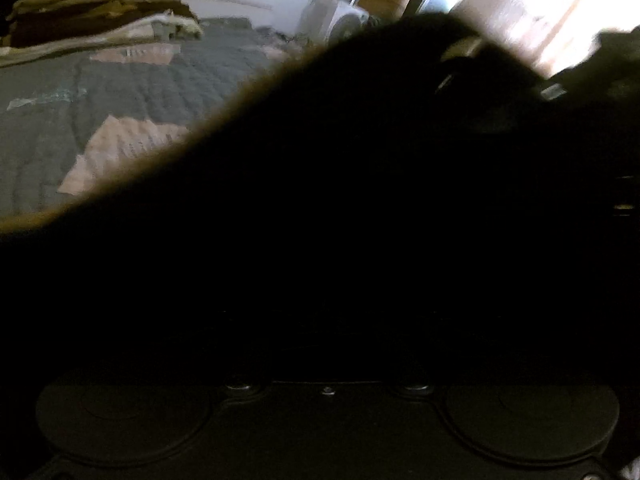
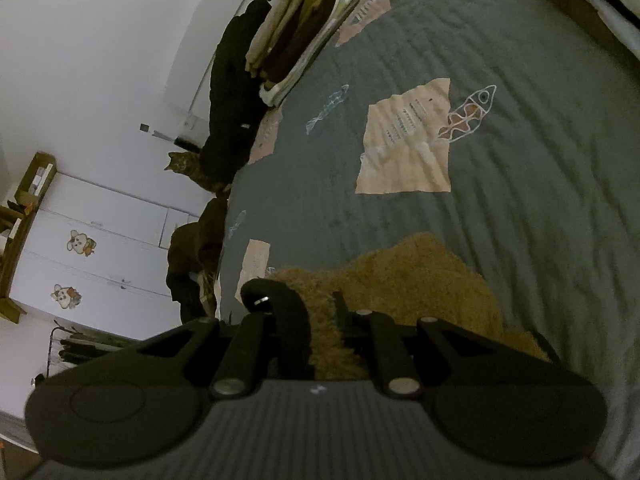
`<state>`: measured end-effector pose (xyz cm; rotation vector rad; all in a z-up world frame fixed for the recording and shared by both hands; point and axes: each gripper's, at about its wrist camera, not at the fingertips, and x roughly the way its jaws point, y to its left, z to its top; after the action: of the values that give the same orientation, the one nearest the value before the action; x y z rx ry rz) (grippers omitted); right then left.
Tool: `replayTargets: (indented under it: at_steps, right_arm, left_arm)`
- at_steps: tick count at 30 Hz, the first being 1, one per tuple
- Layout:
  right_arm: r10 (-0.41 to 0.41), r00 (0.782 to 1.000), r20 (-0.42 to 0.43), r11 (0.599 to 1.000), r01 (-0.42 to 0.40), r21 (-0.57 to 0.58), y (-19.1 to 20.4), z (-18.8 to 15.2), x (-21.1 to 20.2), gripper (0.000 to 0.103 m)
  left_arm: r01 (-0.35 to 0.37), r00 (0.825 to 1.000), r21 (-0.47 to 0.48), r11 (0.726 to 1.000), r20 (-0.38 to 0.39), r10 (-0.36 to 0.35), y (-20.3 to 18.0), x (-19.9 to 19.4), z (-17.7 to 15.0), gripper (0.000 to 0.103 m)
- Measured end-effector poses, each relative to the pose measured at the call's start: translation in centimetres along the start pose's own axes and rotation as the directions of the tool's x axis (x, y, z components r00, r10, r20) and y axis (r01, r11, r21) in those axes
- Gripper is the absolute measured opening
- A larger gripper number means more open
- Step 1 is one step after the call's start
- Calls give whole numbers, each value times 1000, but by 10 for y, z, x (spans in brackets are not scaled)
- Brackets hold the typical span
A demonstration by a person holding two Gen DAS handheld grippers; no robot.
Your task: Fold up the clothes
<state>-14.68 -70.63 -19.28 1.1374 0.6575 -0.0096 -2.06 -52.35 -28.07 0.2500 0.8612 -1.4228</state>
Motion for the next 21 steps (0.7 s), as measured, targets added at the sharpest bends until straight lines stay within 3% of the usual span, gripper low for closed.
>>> replayTargets:
  at_steps: [2,7,12,14,15,16,17,19,21]
  right_arm:
    - [0,1000,-5,1000,0,4,-1,-1,2,13]
    - [-19,1000,-15,1000,20,20,-10,-5,8,13]
    - [-45,999,-15,998,45,35,-23,-7,11,13]
    - [-54,998,-12,998,55,37,-27,-6,12,13]
    - [-66,998,-8,997,66,35,-28,-5,12,13]
    - [-80,997,-2,996,80,31,-30,-5,12,13]
    - [-89,996,3,996,89,33,-32,-4,12,13]
    - [-92,996,12,995,92,46,-36,-2,12,13]
    - [-97,995,24,994,95,52,-39,0,12,13]
  left_arm:
    - [-9,1000,-18,1000,-19,9,3,13,-4,66]
    - [-24,998,-47,999,-61,21,8,47,-10,89]
    - [-35,998,-31,999,-61,33,7,60,-17,93]
    - [-49,997,-19,999,-54,47,6,60,-19,85]
    - [-58,997,-12,998,-48,58,5,59,-19,68]
    - [-66,997,-10,998,-45,65,5,59,-19,40]
    - [-70,997,-20,997,-44,69,6,57,-19,28]
    - [-76,996,-37,996,-41,75,7,55,-19,17]
    - [-79,996,-42,996,-32,78,9,52,-20,12]
